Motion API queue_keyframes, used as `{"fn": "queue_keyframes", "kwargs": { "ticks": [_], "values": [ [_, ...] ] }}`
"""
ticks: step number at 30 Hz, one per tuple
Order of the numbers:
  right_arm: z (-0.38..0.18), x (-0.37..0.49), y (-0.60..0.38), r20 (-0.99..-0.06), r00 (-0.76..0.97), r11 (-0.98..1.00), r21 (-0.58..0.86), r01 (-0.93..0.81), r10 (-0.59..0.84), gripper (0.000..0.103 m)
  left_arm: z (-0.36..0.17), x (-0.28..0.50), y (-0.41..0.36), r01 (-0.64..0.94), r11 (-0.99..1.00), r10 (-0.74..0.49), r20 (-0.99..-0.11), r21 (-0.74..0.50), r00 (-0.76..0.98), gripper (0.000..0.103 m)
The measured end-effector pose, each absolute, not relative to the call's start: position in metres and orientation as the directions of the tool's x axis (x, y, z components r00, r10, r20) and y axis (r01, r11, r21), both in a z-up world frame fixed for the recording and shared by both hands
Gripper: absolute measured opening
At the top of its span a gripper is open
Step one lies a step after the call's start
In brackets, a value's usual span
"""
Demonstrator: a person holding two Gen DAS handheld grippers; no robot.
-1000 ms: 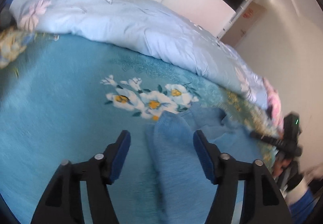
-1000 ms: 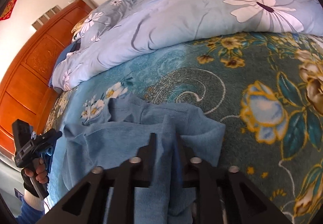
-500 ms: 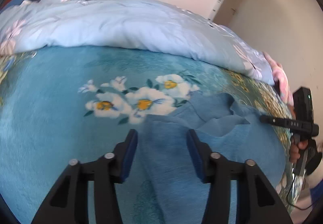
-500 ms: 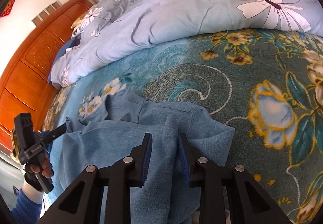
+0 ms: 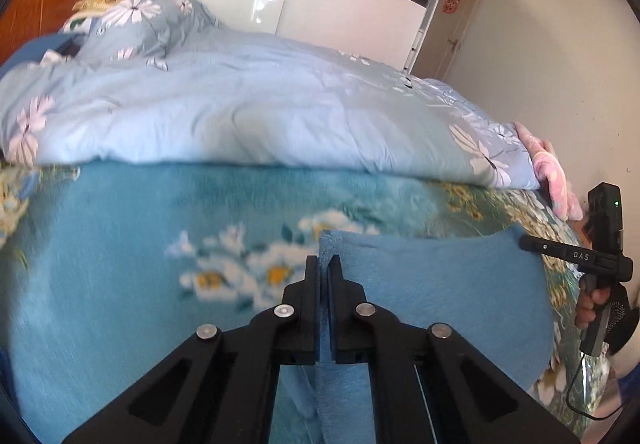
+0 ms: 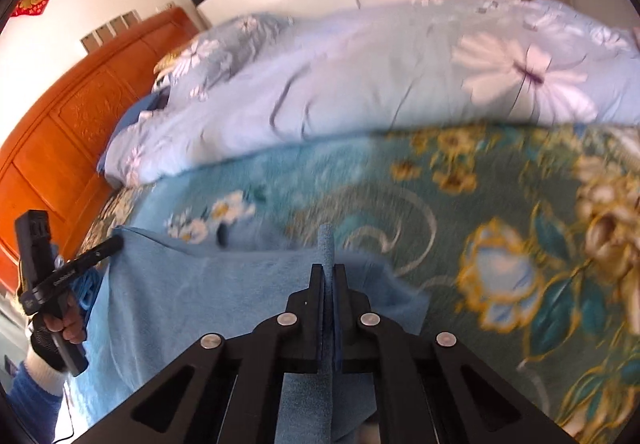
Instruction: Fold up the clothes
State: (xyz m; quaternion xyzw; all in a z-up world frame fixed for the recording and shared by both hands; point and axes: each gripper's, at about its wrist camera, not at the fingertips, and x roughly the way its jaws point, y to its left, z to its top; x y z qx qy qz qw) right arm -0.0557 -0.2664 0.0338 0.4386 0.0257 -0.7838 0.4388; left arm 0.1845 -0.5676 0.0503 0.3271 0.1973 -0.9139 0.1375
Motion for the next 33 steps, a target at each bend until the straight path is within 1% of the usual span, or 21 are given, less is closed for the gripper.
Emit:
{"fn": "queue_keyframes", "kwargs": {
  "ticks": [3,6,8,13,14,17,19,20,21,23,24,25,26,27,28,29,33],
  "values": [
    [0.029,-0.071,-0.272,-0.722,-0.233,-0.635,0.351,0.688,-0.651,0.003,0.041,0.166,-0.575,0.404,-0.881,-0.135,-0.687,-0.247,-0.714,0.003],
    [0.011,-0.085,-0.279,-0.756,-0.219,-0.664,0.350,0.661,-0.616,0.003,0.017,0.151,-0.582,0.439,-0.866,-0.131,-0.742,-0.237,-0.658,0.003],
    [-0.001,-0.089,-0.281,-0.773,-0.205,-0.678,0.355,0.643,-0.600,0.003,0.003,0.150,-0.582,0.454,-0.860,-0.130,-0.761,-0.232,-0.635,0.003],
    [-0.021,-0.095,-0.285,-0.797,-0.180,-0.690,0.357,0.629,-0.576,0.003,-0.020,0.148,-0.584,0.476,-0.850,-0.123,-0.794,-0.225,-0.596,0.004],
    [-0.022,-0.095,-0.285,-0.799,-0.178,-0.692,0.357,0.627,-0.574,0.003,-0.021,0.148,-0.584,0.479,-0.849,-0.123,-0.798,-0.223,-0.590,0.006],
    [-0.021,-0.094,-0.285,-0.802,-0.185,-0.696,0.348,0.628,-0.568,0.003,-0.018,0.153,-0.583,0.478,-0.845,-0.104,-0.803,-0.240,-0.587,0.006],
    [-0.017,-0.093,-0.283,-0.799,-0.186,-0.693,0.349,0.630,-0.572,0.004,-0.012,0.157,-0.580,0.470,-0.847,-0.093,-0.802,-0.248,-0.590,0.013],
    [-0.013,-0.091,-0.282,-0.798,-0.189,-0.694,0.350,0.629,-0.573,0.007,-0.008,0.160,-0.577,0.465,-0.847,-0.084,-0.801,-0.256,-0.593,0.028],
    [-0.009,-0.090,-0.281,-0.796,-0.196,-0.697,0.347,0.627,-0.573,0.007,-0.003,0.165,-0.574,0.461,-0.847,-0.074,-0.798,-0.267,-0.598,0.044],
    [0.004,-0.084,-0.274,-0.783,-0.203,-0.691,0.356,0.629,-0.588,0.007,0.010,0.179,-0.567,0.449,-0.845,-0.062,-0.781,-0.289,-0.621,0.056],
    [0.011,-0.080,-0.270,-0.778,-0.211,-0.691,0.356,0.629,-0.592,0.008,0.015,0.189,-0.562,0.447,-0.843,-0.063,-0.770,-0.299,-0.634,0.059],
    [0.018,-0.076,-0.264,-0.772,-0.220,-0.692,0.355,0.628,-0.596,0.011,0.018,0.198,-0.558,0.446,-0.840,-0.061,-0.762,-0.309,-0.644,0.061],
    [0.025,-0.070,-0.256,-0.762,-0.224,-0.689,0.365,0.626,-0.608,0.020,0.020,0.208,-0.552,0.444,-0.836,-0.055,-0.756,-0.322,-0.652,0.068],
    [0.029,-0.062,-0.246,-0.750,-0.221,-0.682,0.384,0.622,-0.624,0.040,0.018,0.219,-0.546,0.444,-0.829,-0.044,-0.754,-0.339,-0.656,0.069],
    [0.031,-0.053,-0.236,-0.746,-0.217,-0.680,0.395,0.617,-0.630,0.048,0.016,0.229,-0.542,0.447,-0.821,-0.032,-0.753,-0.355,-0.658,0.069],
    [0.032,-0.042,-0.226,-0.745,-0.214,-0.679,0.399,0.616,-0.632,0.053,0.012,0.239,-0.537,0.450,-0.812,-0.018,-0.753,-0.373,-0.657,0.069],
    [0.021,0.004,-0.190,-0.724,-0.159,-0.645,0.466,0.605,-0.672,0.054,-0.012,0.275,-0.519,0.484,-0.763,0.022,-0.765,-0.429,-0.644,0.069]
  ]
}}
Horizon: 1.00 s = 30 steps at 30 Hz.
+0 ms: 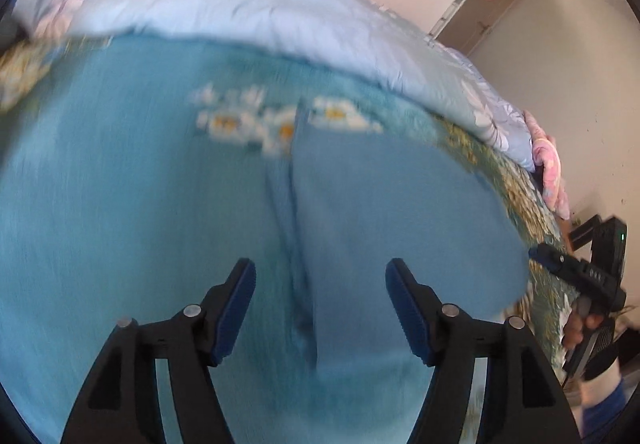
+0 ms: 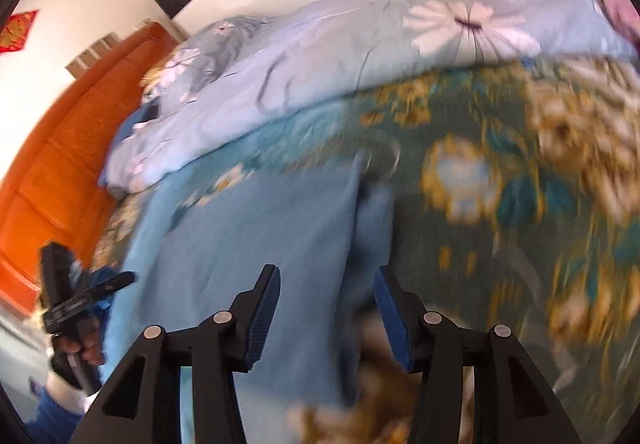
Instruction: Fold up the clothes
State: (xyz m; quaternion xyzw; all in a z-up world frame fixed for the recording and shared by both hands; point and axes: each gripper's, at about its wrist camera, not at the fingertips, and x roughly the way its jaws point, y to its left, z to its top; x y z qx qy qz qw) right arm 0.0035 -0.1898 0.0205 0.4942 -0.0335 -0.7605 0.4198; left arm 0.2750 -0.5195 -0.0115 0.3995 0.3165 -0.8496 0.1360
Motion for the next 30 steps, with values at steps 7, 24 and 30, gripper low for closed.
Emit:
{"fn": "queue_keyframes", "kwargs": {
  "ticks": [7,24,30],
  "values": [
    [-0.017,0.044,-0.165,-0.729,-0.105,-0.670,0.550,0.498,-0.676,0.057,-0.039,0.310,-0.498,0.564,-0.631,0.079,-0.767,-0.533,-0.637,0.069],
    [-0.042,0.024,-0.171,-0.560,-0.092,-0.557,0.767,0.318,-0.823,0.058,-0.057,0.280,-0.509,0.538,-0.423,0.080,-0.621,-0.729,-0.779,0.067],
    [-0.044,0.025,-0.160,-0.511,-0.122,-0.524,0.810,0.263,-0.851,0.051,-0.058,0.288,-0.514,0.554,-0.383,0.059,-0.618,-0.740,-0.784,0.051]
  ]
}}
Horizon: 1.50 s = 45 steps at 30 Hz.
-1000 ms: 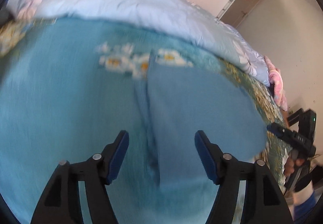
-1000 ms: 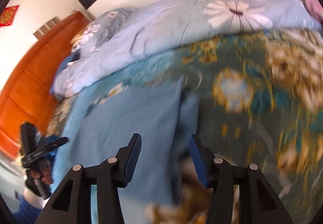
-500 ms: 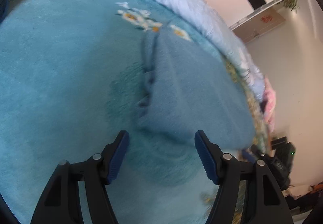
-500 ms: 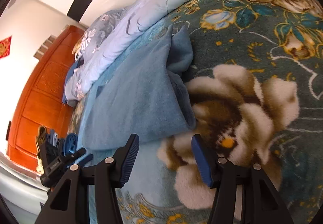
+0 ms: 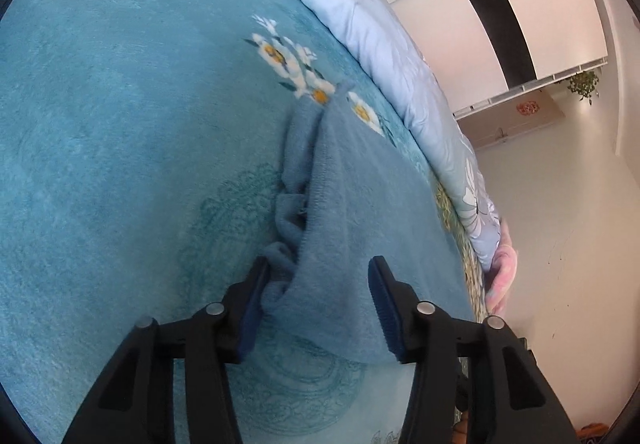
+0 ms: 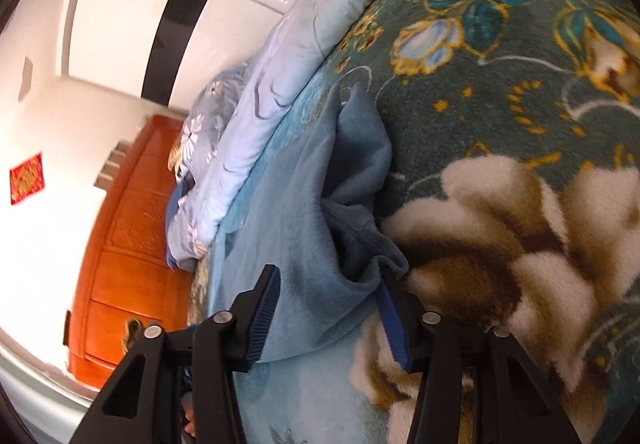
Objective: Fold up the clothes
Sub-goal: 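Lower the folded hem onto the shirt and regrasp with the left gripper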
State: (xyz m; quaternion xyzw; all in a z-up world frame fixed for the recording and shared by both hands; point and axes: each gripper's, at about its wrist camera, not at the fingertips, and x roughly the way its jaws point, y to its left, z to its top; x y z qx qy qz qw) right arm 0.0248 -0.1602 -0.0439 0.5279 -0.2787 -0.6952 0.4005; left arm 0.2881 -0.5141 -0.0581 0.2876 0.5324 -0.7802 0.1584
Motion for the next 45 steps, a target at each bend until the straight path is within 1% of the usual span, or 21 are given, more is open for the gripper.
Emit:
{"fn": "queue_keyframes", "kwargs": {
  "ticks": [3,7,10,16,21,27,28,29,30,31,32,33,34,36,39,45],
  "values": [
    [-0.042,0.029,-0.145,-0.521,-0.139,-0.539,0.804,0.250,-0.842,0.051,-0.059,0.291,-0.516,0.554,-0.378,0.074,-0.620,-0.742,-0.781,0.051],
    [-0.035,0.024,-0.125,-0.563,-0.184,-0.592,0.763,0.259,-0.806,0.053,-0.059,0.294,-0.519,0.560,-0.371,0.072,-0.624,-0.741,-0.778,0.052],
    [-0.042,0.010,-0.125,-0.542,-0.123,-0.555,0.803,0.217,-0.831,0.053,-0.058,0.292,-0.523,0.561,-0.381,0.075,-0.629,-0.735,-0.774,0.052],
    [-0.043,-0.010,-0.159,-0.570,-0.060,-0.562,0.778,0.279,-0.819,0.054,-0.055,0.275,-0.536,0.554,-0.451,0.101,-0.657,-0.699,-0.747,0.052],
    [-0.048,-0.026,-0.186,-0.562,-0.006,-0.540,0.791,0.289,-0.827,0.055,-0.049,0.253,-0.539,0.522,-0.561,0.145,-0.697,-0.642,-0.702,0.053],
    [-0.048,-0.027,-0.196,-0.561,0.014,-0.527,0.786,0.323,-0.828,0.056,-0.045,0.248,-0.534,0.502,-0.604,0.146,-0.705,-0.619,-0.694,0.052],
    [-0.047,-0.024,-0.197,-0.560,0.017,-0.524,0.784,0.334,-0.828,0.055,-0.044,0.248,-0.533,0.502,-0.605,0.139,-0.703,-0.618,-0.697,0.052],
    [-0.047,-0.023,-0.197,-0.559,0.021,-0.519,0.782,0.344,-0.829,0.051,-0.044,0.249,-0.532,0.504,-0.604,0.132,-0.701,-0.617,-0.701,0.047],
    [-0.047,-0.021,-0.197,-0.560,0.024,-0.518,0.780,0.351,-0.828,0.042,-0.045,0.250,-0.531,0.509,-0.598,0.130,-0.701,-0.619,-0.701,0.039],
    [-0.048,-0.020,-0.197,-0.567,0.024,-0.524,0.775,0.353,-0.823,0.038,-0.047,0.251,-0.532,0.516,-0.588,0.131,-0.703,-0.623,-0.699,0.036],
    [-0.050,-0.020,-0.198,-0.572,0.023,-0.531,0.774,0.345,-0.820,0.030,-0.048,0.252,-0.532,0.523,-0.577,0.132,-0.703,-0.628,-0.699,0.033],
    [-0.052,-0.021,-0.197,-0.567,0.025,-0.529,0.782,0.330,-0.823,0.027,-0.049,0.253,-0.531,0.529,-0.566,0.130,-0.703,-0.632,-0.700,0.031],
    [-0.054,-0.021,-0.196,-0.563,0.024,-0.527,0.787,0.320,-0.826,0.025,-0.048,0.253,-0.530,0.536,-0.561,0.125,-0.704,-0.631,-0.699,0.029],
    [-0.054,-0.019,-0.197,-0.565,0.018,-0.533,0.787,0.310,-0.825,0.021,-0.043,0.253,-0.527,0.550,-0.560,0.104,-0.711,-0.620,-0.695,0.015],
    [-0.046,-0.017,-0.198,-0.572,0.001,-0.543,0.781,0.309,-0.821,0.017,-0.032,0.255,-0.524,0.571,-0.542,0.086,-0.717,-0.616,-0.692,0.012],
    [-0.024,-0.005,-0.190,-0.572,-0.012,-0.544,0.773,0.326,-0.820,0.016,-0.001,0.277,-0.506,0.562,-0.561,0.078,-0.715,-0.607,-0.695,0.012]
  ]
}}
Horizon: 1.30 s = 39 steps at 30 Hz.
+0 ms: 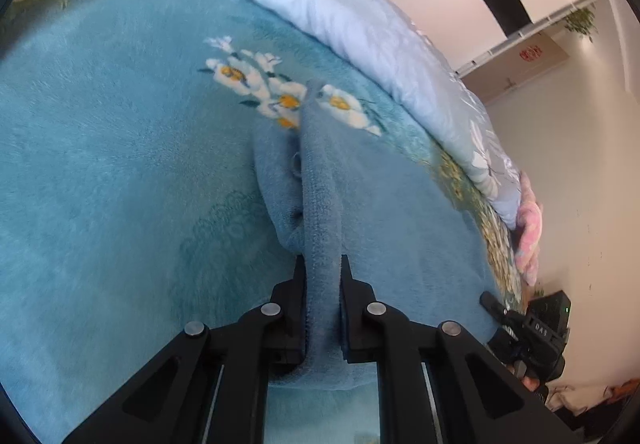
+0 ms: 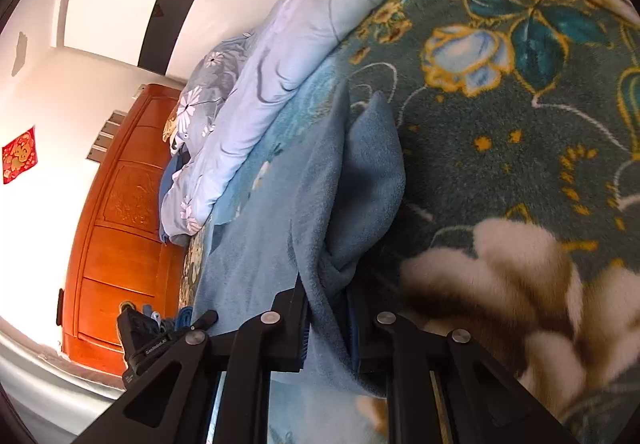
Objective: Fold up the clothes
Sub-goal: 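Lower the folded hem onto the shirt and regrasp with the left gripper, then open the left gripper and smooth the folded blue shirt flat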
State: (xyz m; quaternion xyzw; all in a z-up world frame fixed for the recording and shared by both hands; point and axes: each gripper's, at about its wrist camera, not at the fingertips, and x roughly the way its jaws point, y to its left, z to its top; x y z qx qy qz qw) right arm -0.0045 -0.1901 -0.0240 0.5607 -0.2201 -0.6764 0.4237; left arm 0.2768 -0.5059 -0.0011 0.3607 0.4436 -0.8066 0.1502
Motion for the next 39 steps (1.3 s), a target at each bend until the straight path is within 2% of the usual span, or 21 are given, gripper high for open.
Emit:
{"fn": "queue_keyframes", "kwargs": {
  "ticks": [14,22,25,28,30,32,35,39],
  "values": [
    [-0.020,0.113,-0.114,-0.587,0.031,-0.546,0.770,0.329,-0.809,0.016,0.006,0.385,-0.434,0.511,-0.671,0.092,-0.744,-0.537,-0.662,0.012],
    [-0.036,0.133,-0.109,-0.643,0.027,-0.603,0.731,0.319,-0.766,0.016,-0.023,0.393,-0.434,0.546,-0.648,0.098,-0.769,-0.531,-0.632,0.015],
    [-0.037,0.134,-0.110,-0.661,0.033,-0.616,0.716,0.329,-0.750,0.019,-0.018,0.400,-0.433,0.525,-0.658,0.110,-0.758,-0.540,-0.642,0.017],
    [-0.034,0.136,-0.107,-0.668,0.025,-0.623,0.707,0.334,-0.744,0.020,-0.008,0.411,-0.431,0.521,-0.681,0.082,-0.760,-0.515,-0.645,0.024],
    [-0.032,0.138,-0.107,-0.679,0.015,-0.633,0.693,0.344,-0.734,0.022,0.004,0.424,-0.431,0.527,-0.691,0.047,-0.758,-0.495,-0.650,0.034],
    [-0.031,0.140,-0.105,-0.684,0.006,-0.639,0.685,0.350,-0.729,0.024,0.018,0.432,-0.428,0.528,-0.711,0.009,-0.756,-0.465,-0.654,0.038],
    [-0.032,0.142,-0.103,-0.688,-0.009,-0.646,0.677,0.352,-0.726,0.032,0.040,0.429,-0.418,0.504,-0.752,-0.026,-0.744,-0.426,-0.668,0.047],
    [-0.037,0.140,-0.102,-0.675,-0.013,-0.639,0.691,0.339,-0.737,0.034,0.049,0.400,-0.400,0.434,-0.788,0.028,-0.730,-0.436,-0.683,0.048]
  ]
}}
